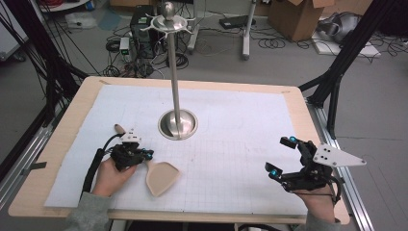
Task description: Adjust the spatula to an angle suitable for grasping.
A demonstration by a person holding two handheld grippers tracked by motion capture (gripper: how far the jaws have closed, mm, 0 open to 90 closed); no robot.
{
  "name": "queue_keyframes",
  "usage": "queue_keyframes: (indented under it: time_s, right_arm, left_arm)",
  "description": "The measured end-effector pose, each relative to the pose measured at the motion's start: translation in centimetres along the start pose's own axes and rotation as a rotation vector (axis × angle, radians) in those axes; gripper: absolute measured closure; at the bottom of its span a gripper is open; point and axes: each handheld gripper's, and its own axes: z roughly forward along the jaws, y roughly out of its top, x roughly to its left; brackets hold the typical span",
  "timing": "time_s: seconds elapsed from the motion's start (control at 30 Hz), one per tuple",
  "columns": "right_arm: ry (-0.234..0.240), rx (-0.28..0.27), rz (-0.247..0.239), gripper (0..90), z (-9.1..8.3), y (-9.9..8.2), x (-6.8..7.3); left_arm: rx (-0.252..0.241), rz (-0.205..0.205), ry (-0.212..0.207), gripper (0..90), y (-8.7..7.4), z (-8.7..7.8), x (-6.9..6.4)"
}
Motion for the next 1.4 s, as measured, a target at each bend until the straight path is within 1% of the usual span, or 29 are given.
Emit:
queue_keyframes:
  time_s: [0.2, 0.3, 0.37, 0.6, 0.63, 0.67, 0.77, 0.87, 0.97, 1.0, 1.17, 1.27, 1.4]
  right_arm:
    - [0.004, 0.003, -0.003, 5.3, 0.2, 0.0, 0.0]
    - [0.005, 0.01, 0.001, 5.3, 0.4, 0.0, 0.0]
    - [0.01, 0.011, 0.0, 5.3, 0.5, 0.0, 0.0]
    - [0.016, 0.013, 0.001, 5.3, 0.8, 0.0, -0.1]
    - [0.017, 0.009, -0.007, 5.3, 0.9, 0.1, -0.2]
    - [0.022, 0.013, -0.001, 5.3, 1.0, 0.1, -0.2]
    - [0.025, 0.012, -0.004, 5.3, 1.2, 0.1, -0.2]
    - [0.032, 0.011, -0.005, 5.3, 1.5, 0.1, -0.2]
    - [0.041, 0.018, -0.001, 5.3, 2.0, 0.2, -0.2]
    - [0.045, 0.019, -0.006, 5.3, 2.1, 0.3, -0.3]
    - [0.048, 0.017, -0.003, 5.3, 2.3, 0.4, -0.4]
    - [0.054, 0.013, -0.006, 5.3, 2.7, 0.5, -0.5]
    - [0.061, 0.014, -0.009, 5.3, 3.0, 0.5, -0.5]
  left_arm:
    - [0.023, 0.014, -0.001, 89.5, -0.1, -0.3, -0.1]
    - [0.026, 0.02, 0.001, 89.5, -0.1, -0.3, -0.2]
    - [0.028, 0.022, -0.006, 89.5, -0.2, -0.5, -0.1]
    - [0.036, 0.031, -0.009, 89.5, -0.4, -0.9, -0.2]
    - [0.039, 0.029, -0.006, 89.5, -0.5, -0.9, -0.3]
    - [0.044, 0.036, -0.005, 89.5, -0.6, -1.0, -0.2]
    - [0.04, 0.034, -0.006, 89.5, -0.7, -1.1, -0.3]
    - [0.031, 0.028, -0.02, 89.5, -1.0, -1.4, -0.1]
    - [0.029, 0.03, -0.018, 89.5, -1.2, -1.6, -0.1]
    - [0.029, 0.028, -0.021, 89.6, -1.3, -1.7, -0.1]
    - [0.024, 0.029, -0.017, 89.6, -1.6, -2.1, -0.2]
    - [0.03, 0.035, -0.016, 89.5, -1.8, -2.4, -0.2]
    - [0.029, 0.037, -0.02, 89.6, -2.1, -2.8, -0.1]
